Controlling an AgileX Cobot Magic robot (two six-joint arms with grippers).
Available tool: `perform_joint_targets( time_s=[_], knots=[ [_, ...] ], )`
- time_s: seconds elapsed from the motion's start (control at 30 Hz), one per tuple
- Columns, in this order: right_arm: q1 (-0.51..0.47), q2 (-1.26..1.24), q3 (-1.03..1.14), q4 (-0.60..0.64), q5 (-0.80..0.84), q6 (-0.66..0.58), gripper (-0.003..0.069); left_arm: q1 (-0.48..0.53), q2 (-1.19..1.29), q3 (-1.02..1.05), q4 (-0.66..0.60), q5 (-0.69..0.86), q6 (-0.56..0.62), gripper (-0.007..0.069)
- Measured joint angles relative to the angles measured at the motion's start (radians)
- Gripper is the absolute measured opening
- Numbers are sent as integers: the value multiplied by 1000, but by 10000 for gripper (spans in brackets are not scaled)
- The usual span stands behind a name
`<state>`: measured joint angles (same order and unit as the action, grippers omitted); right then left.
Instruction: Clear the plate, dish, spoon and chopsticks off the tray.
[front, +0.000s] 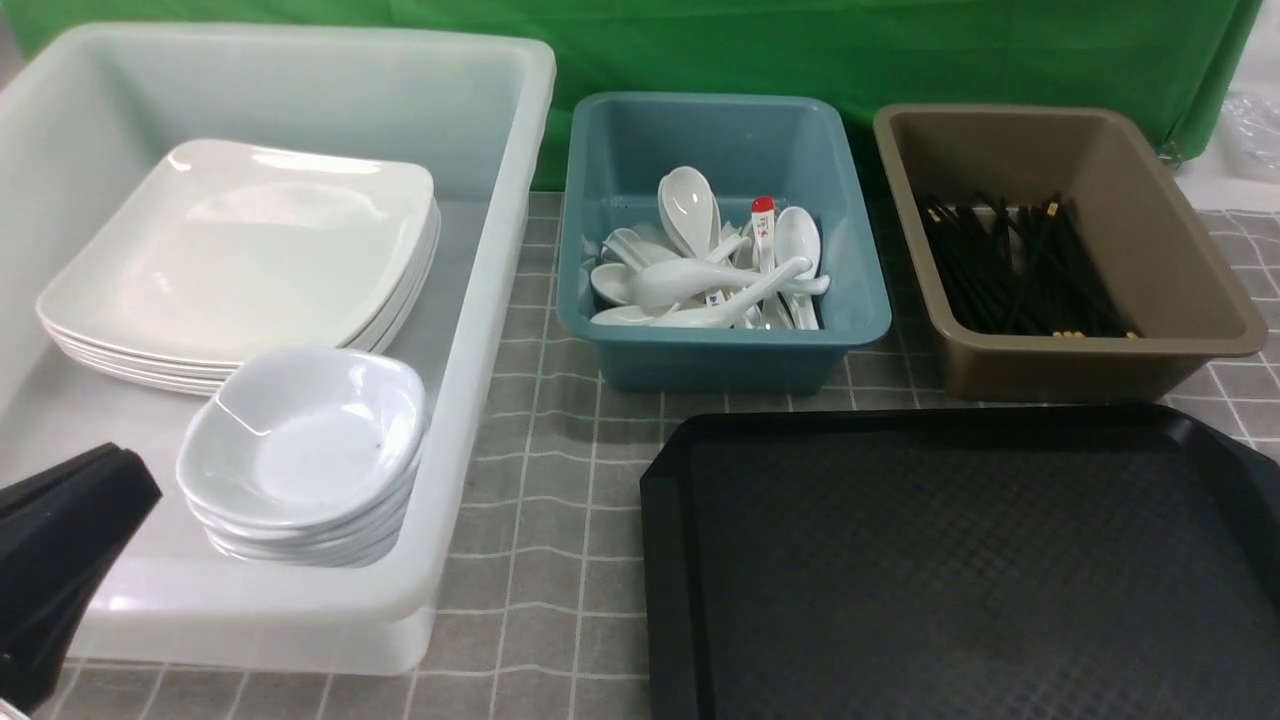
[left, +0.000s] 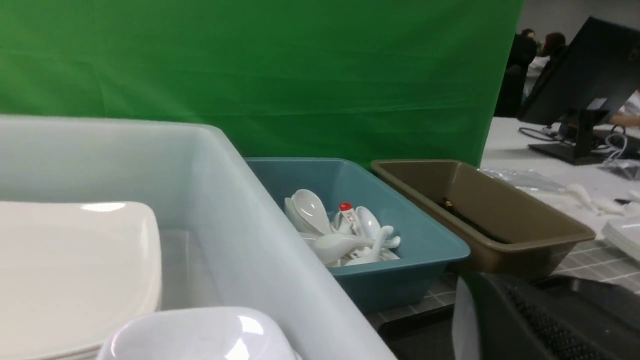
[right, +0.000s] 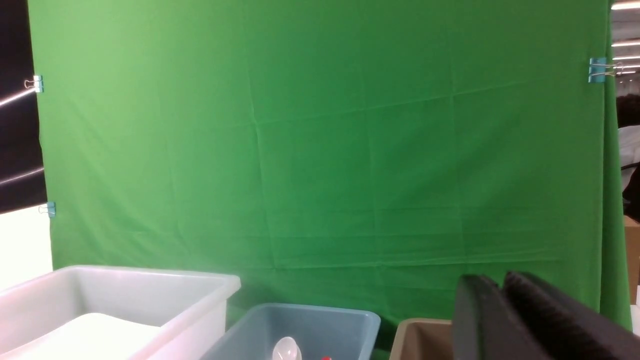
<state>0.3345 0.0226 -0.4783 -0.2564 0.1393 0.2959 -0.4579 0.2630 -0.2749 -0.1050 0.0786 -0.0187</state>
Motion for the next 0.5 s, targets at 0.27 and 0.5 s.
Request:
perform_joint_targets(
  time_s=[0.27, 0.5],
  knots=[
    [0, 0, 0, 0, 0, 0, 127, 6, -2, 3, 94, -1, 0, 4],
    [0, 0, 0, 0, -1, 0, 148, 224, -129, 115, 77, -12, 6, 4]
  ],
)
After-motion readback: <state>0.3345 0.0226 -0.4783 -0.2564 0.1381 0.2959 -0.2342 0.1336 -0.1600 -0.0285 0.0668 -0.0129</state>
